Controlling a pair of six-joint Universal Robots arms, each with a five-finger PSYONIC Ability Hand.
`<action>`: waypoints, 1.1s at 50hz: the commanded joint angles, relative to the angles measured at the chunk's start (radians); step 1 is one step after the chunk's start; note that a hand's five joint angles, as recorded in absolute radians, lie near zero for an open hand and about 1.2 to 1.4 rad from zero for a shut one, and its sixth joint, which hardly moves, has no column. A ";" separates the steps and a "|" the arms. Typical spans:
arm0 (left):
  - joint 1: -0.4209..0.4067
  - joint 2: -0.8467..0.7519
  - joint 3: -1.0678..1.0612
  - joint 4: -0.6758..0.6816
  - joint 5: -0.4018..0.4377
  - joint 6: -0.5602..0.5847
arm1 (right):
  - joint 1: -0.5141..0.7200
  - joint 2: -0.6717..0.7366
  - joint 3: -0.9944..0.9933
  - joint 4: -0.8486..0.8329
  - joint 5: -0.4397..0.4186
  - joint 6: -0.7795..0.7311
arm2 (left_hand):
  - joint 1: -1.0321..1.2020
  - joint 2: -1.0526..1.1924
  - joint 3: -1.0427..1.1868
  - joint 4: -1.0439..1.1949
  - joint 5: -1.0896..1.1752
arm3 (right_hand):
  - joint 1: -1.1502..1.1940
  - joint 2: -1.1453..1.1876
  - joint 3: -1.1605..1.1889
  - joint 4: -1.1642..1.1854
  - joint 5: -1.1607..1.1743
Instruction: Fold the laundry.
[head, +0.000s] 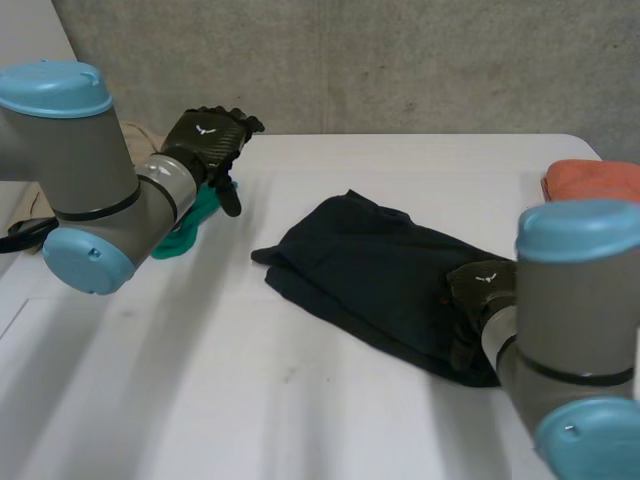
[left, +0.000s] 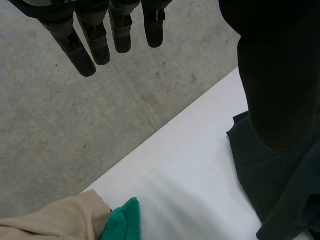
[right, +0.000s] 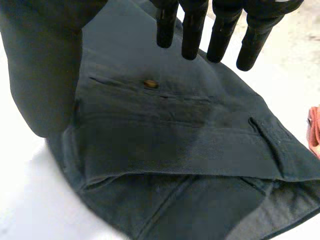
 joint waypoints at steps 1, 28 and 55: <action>-0.008 -0.008 -0.013 0.003 -0.001 -0.012 | 0.016 0.103 -0.012 -0.121 0.024 -0.045 | -0.016 -0.024 -0.030 -0.022 -0.049 | 0.241 0.234 0.235 0.237 0.228; -0.048 -0.252 0.068 0.000 0.000 0.071 | 0.068 -0.339 -0.203 0.155 -0.200 -0.068 | -0.016 -0.024 -0.030 -0.022 -0.049 | 1.085 1.078 1.079 1.081 1.072; 0.000 0.073 -0.112 -0.147 -0.047 -0.082 | -0.008 -0.299 -0.302 0.179 -0.212 -0.051 | 0.011 0.003 -0.003 0.005 -0.022 | 1.085 1.078 1.079 1.081 1.072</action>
